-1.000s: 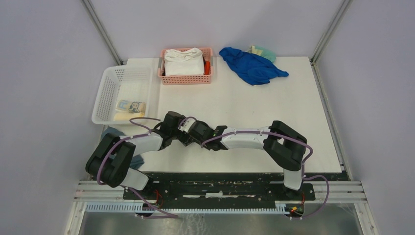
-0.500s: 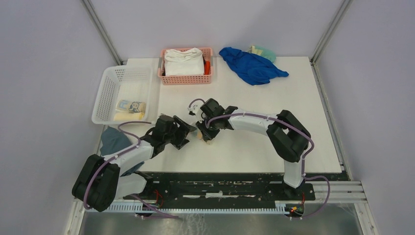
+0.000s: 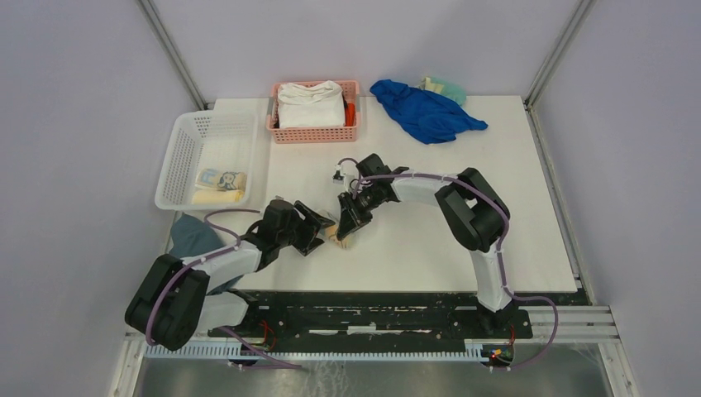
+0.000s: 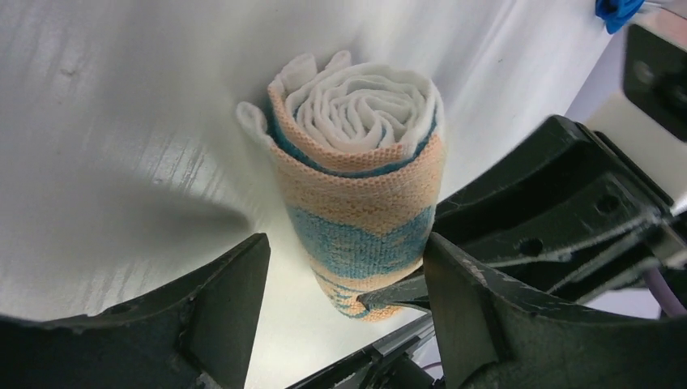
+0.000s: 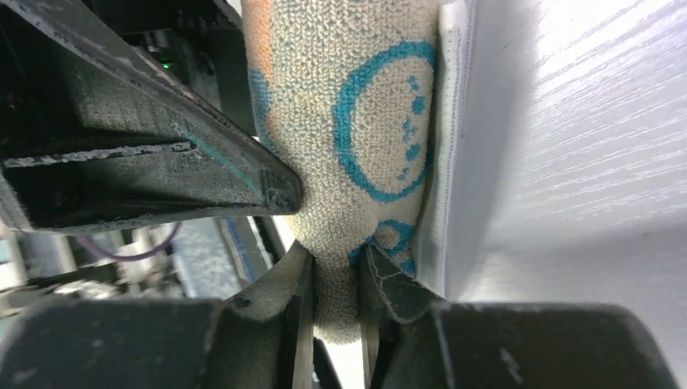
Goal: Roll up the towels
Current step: Roll the towel at the center of the board, then pick up the towel at the center of the board, then place the towel in the bin, then reset both arms
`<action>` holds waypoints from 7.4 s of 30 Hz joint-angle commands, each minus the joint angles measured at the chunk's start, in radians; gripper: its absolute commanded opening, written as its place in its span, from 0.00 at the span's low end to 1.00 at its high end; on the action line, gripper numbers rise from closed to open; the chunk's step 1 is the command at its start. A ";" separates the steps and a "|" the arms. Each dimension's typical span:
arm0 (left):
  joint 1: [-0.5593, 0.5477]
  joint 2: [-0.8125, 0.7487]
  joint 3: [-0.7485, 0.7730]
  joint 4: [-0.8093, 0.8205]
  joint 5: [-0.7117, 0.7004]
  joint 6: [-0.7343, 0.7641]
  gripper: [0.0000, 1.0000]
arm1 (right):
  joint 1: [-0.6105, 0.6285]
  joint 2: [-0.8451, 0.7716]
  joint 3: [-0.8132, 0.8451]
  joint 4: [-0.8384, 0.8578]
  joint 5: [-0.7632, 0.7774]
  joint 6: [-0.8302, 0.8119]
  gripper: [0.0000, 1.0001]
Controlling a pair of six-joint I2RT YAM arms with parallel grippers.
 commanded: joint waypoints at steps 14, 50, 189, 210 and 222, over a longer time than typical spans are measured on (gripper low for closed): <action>-0.022 0.169 -0.023 0.212 0.043 -0.033 0.70 | -0.038 0.194 0.009 0.033 -0.191 0.183 0.17; 0.568 0.154 0.725 -0.377 -0.080 0.081 0.26 | -0.067 -0.666 -0.300 -0.102 0.686 -0.062 0.94; 0.341 -0.619 0.379 -0.324 -0.426 0.996 0.99 | -0.070 -1.535 -0.436 -0.289 1.694 -0.111 1.00; 0.342 -0.601 0.343 -0.310 -0.386 0.975 0.99 | -0.068 -1.558 -0.486 -0.262 1.724 -0.155 1.00; 0.342 -0.586 0.317 -0.302 -0.382 0.992 0.99 | -0.069 -1.730 -0.666 -0.078 1.653 -0.261 1.00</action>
